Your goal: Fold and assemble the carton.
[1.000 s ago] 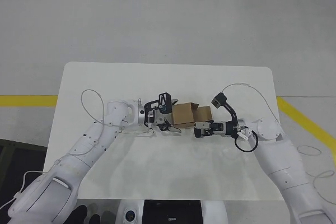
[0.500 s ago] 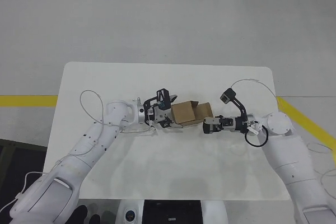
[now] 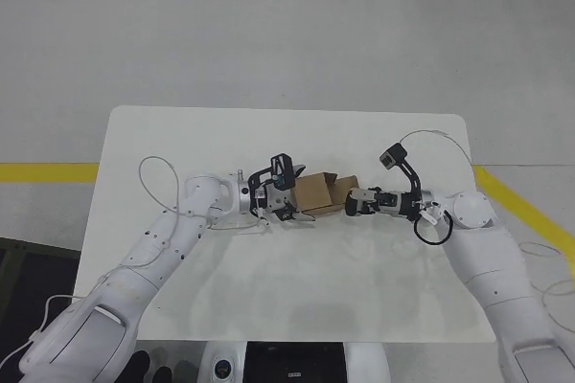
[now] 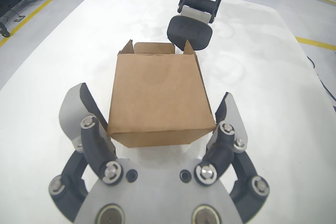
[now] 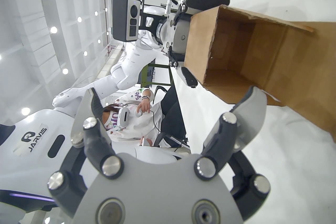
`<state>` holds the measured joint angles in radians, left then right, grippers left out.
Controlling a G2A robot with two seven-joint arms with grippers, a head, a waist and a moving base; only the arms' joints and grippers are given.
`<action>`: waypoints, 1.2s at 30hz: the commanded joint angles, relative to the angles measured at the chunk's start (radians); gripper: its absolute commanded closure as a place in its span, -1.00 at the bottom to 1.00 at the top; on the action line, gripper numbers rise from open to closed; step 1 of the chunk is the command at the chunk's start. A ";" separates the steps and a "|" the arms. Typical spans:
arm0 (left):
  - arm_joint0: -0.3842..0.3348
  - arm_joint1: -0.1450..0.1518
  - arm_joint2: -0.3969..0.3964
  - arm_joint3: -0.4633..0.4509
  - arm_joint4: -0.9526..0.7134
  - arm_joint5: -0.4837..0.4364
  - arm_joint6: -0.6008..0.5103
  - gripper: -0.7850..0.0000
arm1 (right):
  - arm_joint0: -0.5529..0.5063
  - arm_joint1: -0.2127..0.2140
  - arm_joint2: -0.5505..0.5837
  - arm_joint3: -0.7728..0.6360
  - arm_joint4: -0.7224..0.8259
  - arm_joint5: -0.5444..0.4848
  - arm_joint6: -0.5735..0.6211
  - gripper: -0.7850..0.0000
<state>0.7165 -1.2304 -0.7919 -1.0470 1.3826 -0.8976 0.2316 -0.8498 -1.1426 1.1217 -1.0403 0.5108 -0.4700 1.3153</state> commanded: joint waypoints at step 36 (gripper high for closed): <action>-0.001 -0.014 -0.004 0.028 0.010 -0.015 0.002 -1.00 | 0.084 -0.029 -0.097 0.103 0.141 0.009 0.044 -1.00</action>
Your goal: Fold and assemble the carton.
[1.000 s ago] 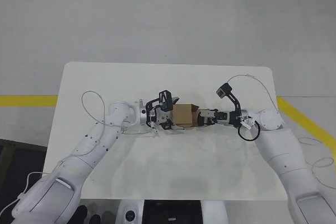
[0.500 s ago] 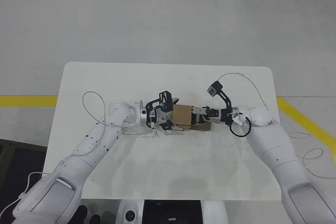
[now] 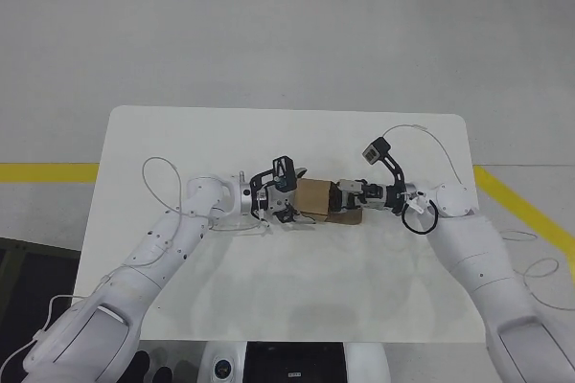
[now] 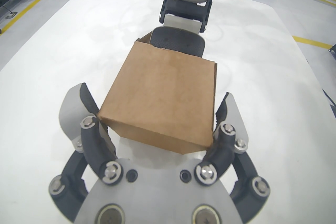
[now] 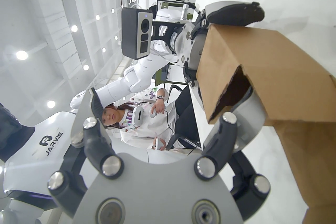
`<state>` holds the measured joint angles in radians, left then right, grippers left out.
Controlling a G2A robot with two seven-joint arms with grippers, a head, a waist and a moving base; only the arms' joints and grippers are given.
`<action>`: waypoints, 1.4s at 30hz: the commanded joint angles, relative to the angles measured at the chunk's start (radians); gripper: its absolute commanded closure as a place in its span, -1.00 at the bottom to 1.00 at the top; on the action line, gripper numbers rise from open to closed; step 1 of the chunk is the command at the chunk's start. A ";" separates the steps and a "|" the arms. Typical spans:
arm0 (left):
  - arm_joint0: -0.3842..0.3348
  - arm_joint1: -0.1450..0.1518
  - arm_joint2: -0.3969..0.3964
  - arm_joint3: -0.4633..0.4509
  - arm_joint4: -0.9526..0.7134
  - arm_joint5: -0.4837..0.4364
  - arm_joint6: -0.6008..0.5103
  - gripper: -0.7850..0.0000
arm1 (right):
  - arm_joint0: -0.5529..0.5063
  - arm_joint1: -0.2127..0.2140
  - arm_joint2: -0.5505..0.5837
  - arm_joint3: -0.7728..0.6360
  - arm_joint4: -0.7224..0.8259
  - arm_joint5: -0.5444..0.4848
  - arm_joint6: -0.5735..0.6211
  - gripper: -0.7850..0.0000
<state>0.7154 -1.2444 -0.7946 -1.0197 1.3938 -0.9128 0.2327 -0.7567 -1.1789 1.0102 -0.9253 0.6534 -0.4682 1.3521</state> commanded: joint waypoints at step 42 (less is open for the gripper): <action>0.019 -0.007 -0.016 -0.018 0.006 0.000 -0.017 -1.00 | 0.106 0.024 -0.123 0.050 -0.059 0.041 0.041 -1.00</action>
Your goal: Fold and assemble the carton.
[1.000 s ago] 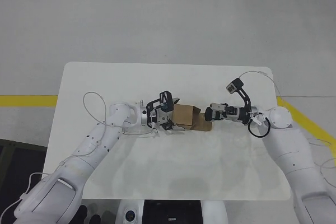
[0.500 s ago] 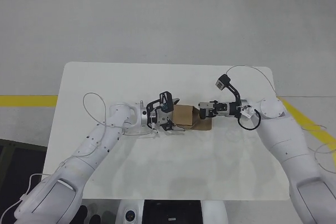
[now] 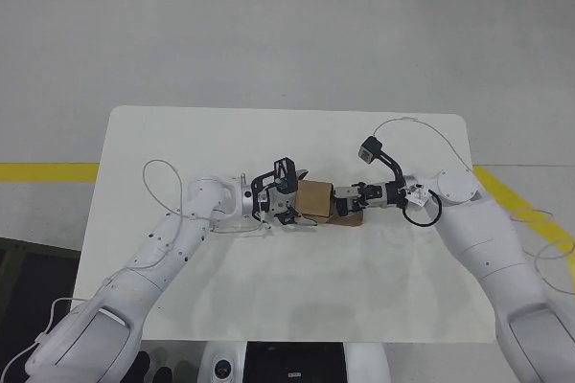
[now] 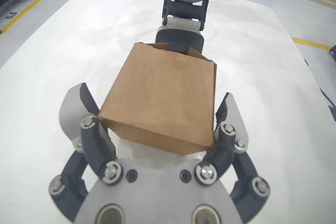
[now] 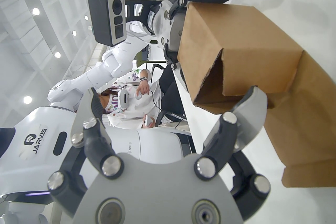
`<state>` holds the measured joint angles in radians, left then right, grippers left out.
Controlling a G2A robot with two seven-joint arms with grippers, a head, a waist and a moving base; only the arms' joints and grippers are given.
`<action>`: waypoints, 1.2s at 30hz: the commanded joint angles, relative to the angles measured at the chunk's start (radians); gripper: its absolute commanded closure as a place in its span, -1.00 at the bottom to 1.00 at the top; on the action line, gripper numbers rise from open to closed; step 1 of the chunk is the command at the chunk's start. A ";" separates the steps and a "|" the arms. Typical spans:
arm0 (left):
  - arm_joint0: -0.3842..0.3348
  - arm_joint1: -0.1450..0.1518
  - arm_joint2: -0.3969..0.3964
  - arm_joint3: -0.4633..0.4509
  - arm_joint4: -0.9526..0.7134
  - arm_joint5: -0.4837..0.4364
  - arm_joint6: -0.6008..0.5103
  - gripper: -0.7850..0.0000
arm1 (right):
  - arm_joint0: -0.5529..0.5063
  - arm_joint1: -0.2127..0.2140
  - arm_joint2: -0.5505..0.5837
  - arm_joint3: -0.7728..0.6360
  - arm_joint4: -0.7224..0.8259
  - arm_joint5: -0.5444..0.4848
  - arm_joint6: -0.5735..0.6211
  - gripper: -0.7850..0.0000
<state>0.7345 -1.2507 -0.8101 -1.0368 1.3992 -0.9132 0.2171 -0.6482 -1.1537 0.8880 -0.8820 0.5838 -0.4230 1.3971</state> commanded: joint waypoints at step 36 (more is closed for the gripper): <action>0.015 -0.006 -0.002 -0.009 0.018 0.012 -0.011 -1.00 | 0.002 -0.080 -0.061 0.108 0.106 -0.073 -0.073 -1.00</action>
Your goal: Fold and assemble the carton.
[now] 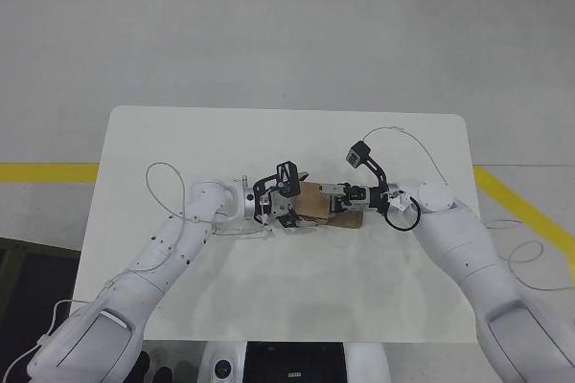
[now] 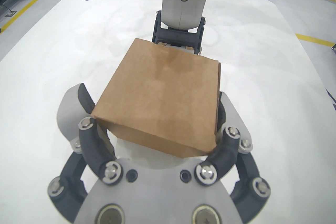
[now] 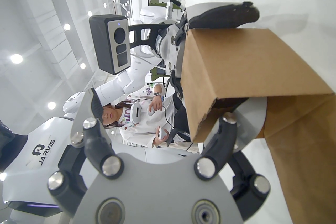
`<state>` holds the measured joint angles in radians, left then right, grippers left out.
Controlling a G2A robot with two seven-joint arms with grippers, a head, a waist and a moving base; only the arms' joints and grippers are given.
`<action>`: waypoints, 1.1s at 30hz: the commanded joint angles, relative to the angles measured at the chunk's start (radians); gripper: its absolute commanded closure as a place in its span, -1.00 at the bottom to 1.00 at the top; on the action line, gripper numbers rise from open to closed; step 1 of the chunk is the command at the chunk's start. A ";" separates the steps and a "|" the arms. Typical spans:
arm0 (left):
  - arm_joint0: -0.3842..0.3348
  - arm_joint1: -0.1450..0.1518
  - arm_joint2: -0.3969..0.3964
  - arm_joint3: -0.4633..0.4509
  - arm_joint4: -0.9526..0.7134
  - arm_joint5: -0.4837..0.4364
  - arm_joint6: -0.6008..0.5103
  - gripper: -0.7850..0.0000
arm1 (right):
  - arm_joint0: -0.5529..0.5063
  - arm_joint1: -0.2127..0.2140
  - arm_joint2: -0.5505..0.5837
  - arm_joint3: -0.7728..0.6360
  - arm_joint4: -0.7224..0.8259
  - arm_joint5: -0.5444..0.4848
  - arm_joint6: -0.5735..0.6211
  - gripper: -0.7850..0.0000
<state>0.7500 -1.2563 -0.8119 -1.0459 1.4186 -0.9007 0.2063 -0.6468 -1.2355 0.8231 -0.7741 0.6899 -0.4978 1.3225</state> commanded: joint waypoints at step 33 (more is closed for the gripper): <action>0.007 -0.005 -0.011 -0.023 -0.013 0.008 -0.033 -1.00 | -0.190 0.173 0.314 -0.190 -0.222 0.096 0.012 -1.00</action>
<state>0.7574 -1.2607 -0.8235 -1.0682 1.4030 -0.8929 0.1740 -0.8366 -1.0610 1.1423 -0.9702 0.4656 -0.3987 1.3351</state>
